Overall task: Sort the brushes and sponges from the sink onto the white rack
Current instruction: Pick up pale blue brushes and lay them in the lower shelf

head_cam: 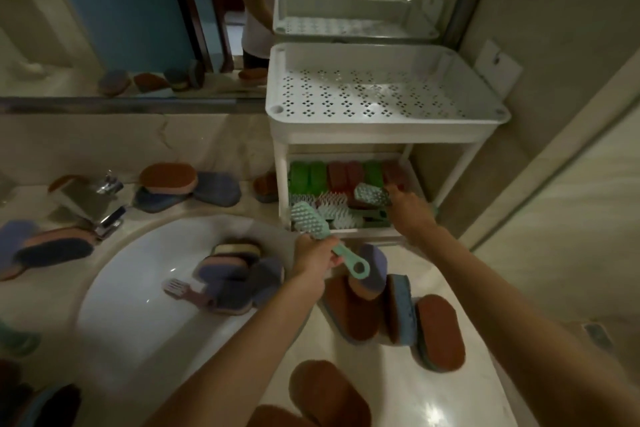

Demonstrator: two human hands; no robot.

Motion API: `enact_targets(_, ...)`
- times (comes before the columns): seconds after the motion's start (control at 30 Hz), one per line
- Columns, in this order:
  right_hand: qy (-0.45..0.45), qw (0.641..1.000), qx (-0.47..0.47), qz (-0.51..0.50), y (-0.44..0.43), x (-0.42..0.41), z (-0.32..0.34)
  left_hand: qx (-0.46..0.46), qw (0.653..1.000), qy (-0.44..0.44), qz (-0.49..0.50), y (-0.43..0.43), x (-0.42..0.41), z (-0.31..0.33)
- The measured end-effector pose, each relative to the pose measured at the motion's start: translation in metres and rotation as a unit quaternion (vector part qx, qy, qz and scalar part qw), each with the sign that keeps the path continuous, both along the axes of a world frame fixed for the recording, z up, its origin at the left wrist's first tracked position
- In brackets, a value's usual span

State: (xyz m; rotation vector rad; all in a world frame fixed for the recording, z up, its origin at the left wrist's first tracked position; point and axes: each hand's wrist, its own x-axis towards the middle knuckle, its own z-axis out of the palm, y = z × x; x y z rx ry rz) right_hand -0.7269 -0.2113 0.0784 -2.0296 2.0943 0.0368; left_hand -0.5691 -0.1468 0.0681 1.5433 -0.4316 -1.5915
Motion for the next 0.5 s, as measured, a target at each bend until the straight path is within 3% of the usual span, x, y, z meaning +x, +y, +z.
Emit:
enact_targets(0.2,0.061,0.997,0.048,0.009,-0.032,0.008,-0.012,-0.007,1.000,-0.002,-0.011,-0.026,-0.015,0.002)
enact_targets(0.5,-0.044,0.996,0.067,0.047,-0.050,-0.007,-0.035,-0.016,1.000,-0.003,-0.022,-0.040,-0.023,0.001)
